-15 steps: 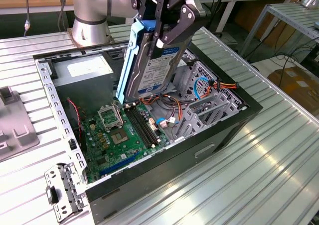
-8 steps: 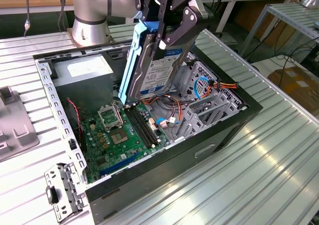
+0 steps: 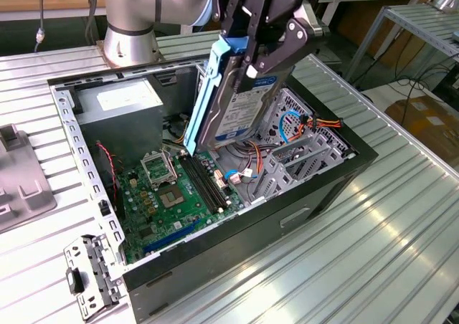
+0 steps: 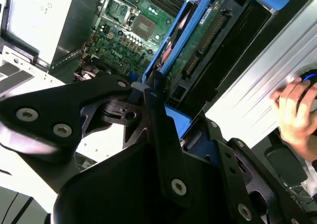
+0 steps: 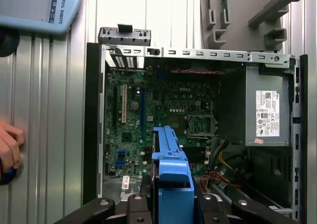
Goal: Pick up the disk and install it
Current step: 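Pick up the disk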
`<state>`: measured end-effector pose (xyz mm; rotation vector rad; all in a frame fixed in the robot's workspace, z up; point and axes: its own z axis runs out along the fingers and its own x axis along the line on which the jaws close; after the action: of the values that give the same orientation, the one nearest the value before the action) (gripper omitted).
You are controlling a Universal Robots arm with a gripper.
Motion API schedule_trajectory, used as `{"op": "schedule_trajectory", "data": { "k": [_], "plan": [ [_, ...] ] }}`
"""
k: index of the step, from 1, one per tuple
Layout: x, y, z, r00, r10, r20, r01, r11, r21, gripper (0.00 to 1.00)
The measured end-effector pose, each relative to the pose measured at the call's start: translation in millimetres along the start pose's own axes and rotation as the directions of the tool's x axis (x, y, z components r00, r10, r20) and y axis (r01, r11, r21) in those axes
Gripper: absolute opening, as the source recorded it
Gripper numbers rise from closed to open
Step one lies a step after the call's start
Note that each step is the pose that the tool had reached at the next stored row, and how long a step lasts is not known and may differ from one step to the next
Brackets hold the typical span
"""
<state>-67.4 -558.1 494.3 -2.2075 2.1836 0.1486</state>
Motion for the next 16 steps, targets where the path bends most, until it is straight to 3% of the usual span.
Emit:
{"op": "schedule_trajectory", "data": {
  "k": [6, 7, 9, 10, 11, 12, 13, 16],
  "plan": [
    [1.6, 0.0, -0.2, 1.0000, 0.000, 0.0000, 0.000, 1.0000, 0.0005, 0.37],
    [1.7, 0.0, -0.1, 1.0000, -0.001, -0.0002, 0.001, 1.0000, 0.0093, 0.37],
    [1.7, 0.3, 0.1, 1.0000, -0.003, -0.0004, 0.003, 0.9993, 0.0371, 0.37],
    [1.7, 0.4, 0.3, 1.0000, -0.006, -0.0008, 0.006, 0.9981, 0.0610, 0.37],
    [1.7, 0.5, 0.3, 1.0000, -0.008, -0.0015, 0.008, 0.9959, 0.0897, 0.37],
    [1.7, 0.6, 0.4, 1.0000, -0.009, -0.0017, 0.009, 0.9948, 0.1014, 0.37],
    [1.7, 0.6, 0.5, 1.0000, -0.010, -0.0018, 0.010, 0.9940, 0.1091, 0.37],
    [1.7, 0.6, 0.5, 0.9999, -0.010, -0.0010, 0.010, 0.9939, 0.1095, 0.37]
  ]
}}
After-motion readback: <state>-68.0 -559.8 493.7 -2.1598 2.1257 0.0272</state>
